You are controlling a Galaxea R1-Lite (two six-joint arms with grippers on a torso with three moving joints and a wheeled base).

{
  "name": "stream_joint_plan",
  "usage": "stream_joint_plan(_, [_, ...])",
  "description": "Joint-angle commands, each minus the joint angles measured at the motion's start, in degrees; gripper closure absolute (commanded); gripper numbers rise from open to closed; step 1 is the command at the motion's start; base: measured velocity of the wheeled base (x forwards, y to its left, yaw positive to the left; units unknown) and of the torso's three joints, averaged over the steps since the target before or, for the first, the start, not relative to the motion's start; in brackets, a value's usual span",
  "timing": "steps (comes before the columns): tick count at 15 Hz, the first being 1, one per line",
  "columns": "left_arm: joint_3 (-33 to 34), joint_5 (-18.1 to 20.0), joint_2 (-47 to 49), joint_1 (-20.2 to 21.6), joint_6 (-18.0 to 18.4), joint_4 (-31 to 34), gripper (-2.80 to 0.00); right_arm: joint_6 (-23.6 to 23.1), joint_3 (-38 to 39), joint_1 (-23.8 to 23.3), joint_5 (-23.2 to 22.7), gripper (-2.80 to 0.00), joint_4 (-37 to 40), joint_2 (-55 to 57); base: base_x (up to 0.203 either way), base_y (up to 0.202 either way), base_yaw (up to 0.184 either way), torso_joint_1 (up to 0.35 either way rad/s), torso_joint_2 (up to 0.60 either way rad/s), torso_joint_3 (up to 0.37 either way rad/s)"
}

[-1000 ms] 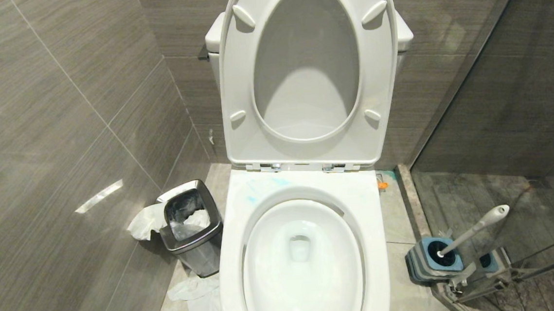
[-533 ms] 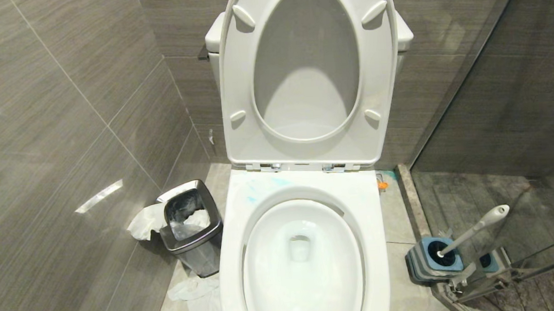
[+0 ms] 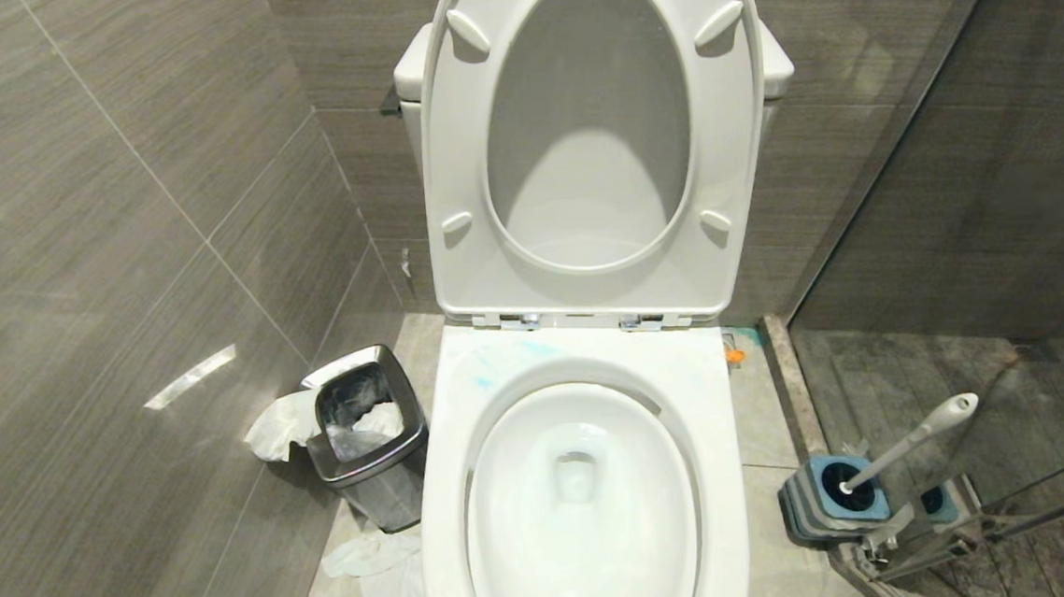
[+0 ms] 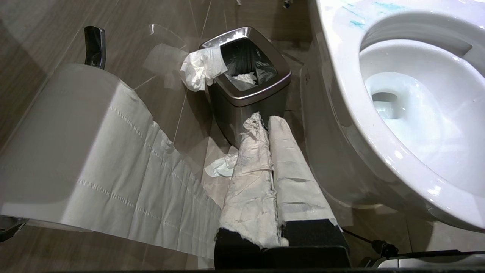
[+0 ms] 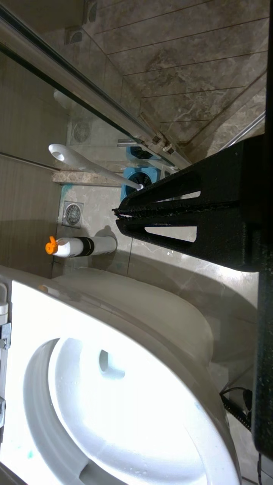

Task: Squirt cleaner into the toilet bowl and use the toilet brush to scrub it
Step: Pour in the cleaning agent

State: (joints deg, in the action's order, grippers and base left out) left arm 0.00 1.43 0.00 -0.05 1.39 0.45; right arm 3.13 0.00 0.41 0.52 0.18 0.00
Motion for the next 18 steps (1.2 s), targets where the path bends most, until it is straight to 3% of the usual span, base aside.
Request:
stream_joint_plan(1, [0.1, 0.0, 0.1, 0.0, 0.0, 0.0, 0.0, 0.0, 0.0, 0.0, 0.0, 0.0, 0.0, 0.0, 0.0, 0.0, 0.0, 0.0, 0.0, 0.0])
stream_joint_plan(18, [0.1, 0.1, 0.1, 0.0, 0.0, 0.0, 0.0, 0.0, 0.0, 0.0, 0.0, 0.0, 0.0, 0.0, 0.0, 0.0, 0.0, 0.0, 0.0, 0.0])
